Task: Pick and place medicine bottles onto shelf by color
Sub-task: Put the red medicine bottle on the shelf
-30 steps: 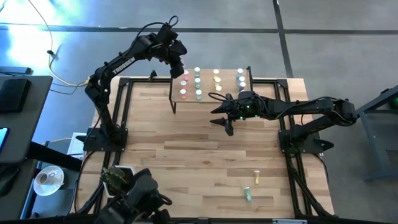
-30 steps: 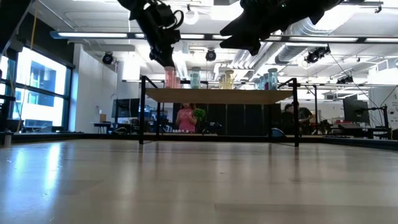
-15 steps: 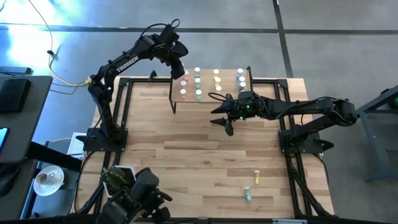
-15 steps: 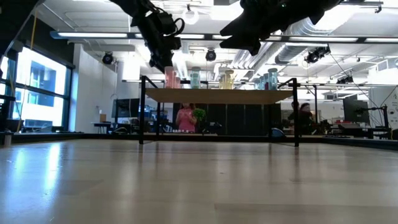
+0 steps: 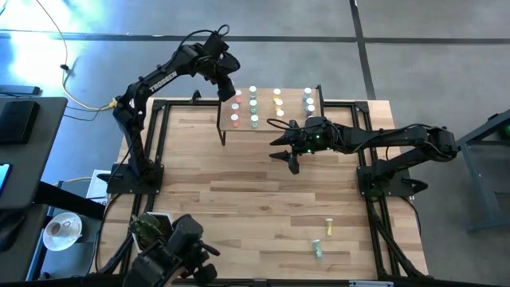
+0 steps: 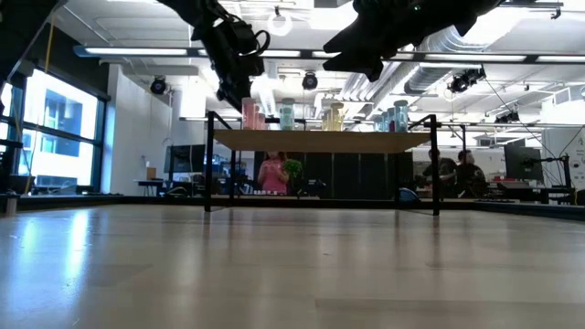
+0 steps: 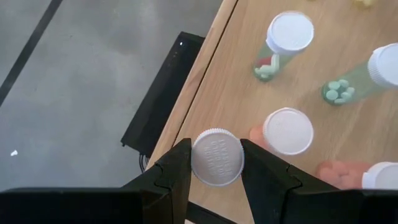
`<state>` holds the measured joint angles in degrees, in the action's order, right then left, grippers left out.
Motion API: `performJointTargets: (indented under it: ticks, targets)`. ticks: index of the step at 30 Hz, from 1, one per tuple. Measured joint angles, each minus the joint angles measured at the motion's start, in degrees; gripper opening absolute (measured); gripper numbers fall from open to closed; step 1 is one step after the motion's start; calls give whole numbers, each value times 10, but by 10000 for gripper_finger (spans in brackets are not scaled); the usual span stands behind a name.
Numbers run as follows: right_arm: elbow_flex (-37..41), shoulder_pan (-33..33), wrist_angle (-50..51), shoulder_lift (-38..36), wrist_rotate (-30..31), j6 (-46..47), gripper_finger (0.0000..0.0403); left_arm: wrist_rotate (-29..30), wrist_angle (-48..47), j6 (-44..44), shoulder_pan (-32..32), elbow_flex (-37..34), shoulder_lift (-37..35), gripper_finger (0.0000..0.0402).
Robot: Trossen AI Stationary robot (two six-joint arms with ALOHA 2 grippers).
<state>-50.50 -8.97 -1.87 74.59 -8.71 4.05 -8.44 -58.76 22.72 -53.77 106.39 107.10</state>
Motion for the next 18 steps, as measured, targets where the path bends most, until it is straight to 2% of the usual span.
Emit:
performJointTargets:
  ticks: [18]
  targets:
    - [0,0,0,0,0,0,201,-5,-6,-10,-10,2,28,115]
